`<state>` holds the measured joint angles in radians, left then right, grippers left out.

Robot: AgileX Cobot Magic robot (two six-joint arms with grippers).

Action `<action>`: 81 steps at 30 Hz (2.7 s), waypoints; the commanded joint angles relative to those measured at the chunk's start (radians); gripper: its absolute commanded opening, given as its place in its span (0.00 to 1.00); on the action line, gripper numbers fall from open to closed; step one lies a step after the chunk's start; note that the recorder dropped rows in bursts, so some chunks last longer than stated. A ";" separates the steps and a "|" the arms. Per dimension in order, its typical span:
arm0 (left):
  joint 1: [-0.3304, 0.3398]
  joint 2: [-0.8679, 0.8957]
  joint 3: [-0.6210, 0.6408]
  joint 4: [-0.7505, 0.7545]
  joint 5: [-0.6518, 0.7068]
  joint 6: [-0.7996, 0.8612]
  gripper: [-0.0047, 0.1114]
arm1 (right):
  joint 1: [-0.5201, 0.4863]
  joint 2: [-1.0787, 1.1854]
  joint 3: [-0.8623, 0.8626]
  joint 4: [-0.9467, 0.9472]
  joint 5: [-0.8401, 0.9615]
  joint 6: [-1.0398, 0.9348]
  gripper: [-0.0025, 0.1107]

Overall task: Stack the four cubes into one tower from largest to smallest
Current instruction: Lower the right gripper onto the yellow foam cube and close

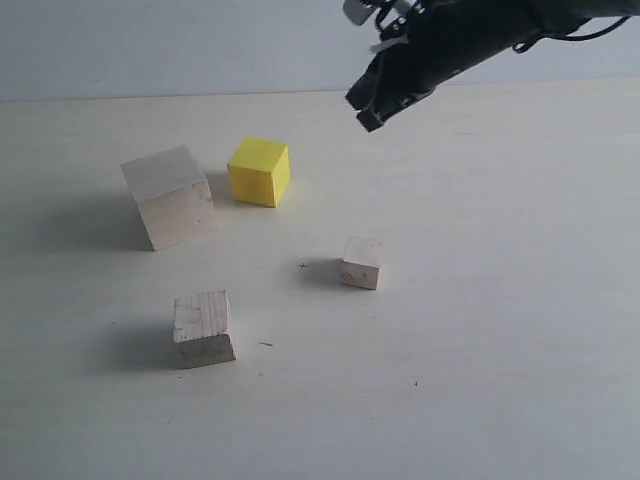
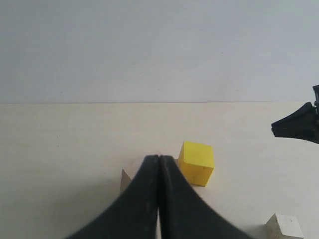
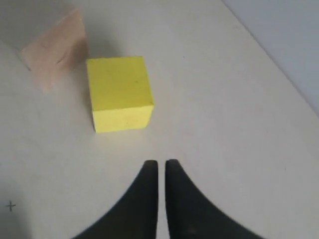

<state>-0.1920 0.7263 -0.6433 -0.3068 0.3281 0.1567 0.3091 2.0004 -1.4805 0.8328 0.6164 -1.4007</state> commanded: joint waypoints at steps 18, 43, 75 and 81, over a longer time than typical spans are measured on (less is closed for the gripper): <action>-0.007 0.005 0.003 -0.042 -0.014 0.000 0.04 | 0.144 0.154 -0.055 0.218 -0.279 -0.245 0.67; -0.007 0.005 0.003 -0.040 -0.014 0.004 0.04 | 0.156 0.346 -0.282 0.232 -0.035 -0.240 0.67; -0.007 0.005 0.003 -0.040 -0.014 0.007 0.04 | 0.156 0.373 -0.282 0.200 -0.087 -0.279 0.67; -0.007 0.005 0.003 -0.040 -0.014 0.007 0.04 | 0.156 0.373 -0.282 0.203 -0.087 -0.281 0.67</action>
<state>-0.1920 0.7286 -0.6433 -0.3415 0.3281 0.1627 0.4638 2.3729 -1.7565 1.0334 0.5343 -1.6724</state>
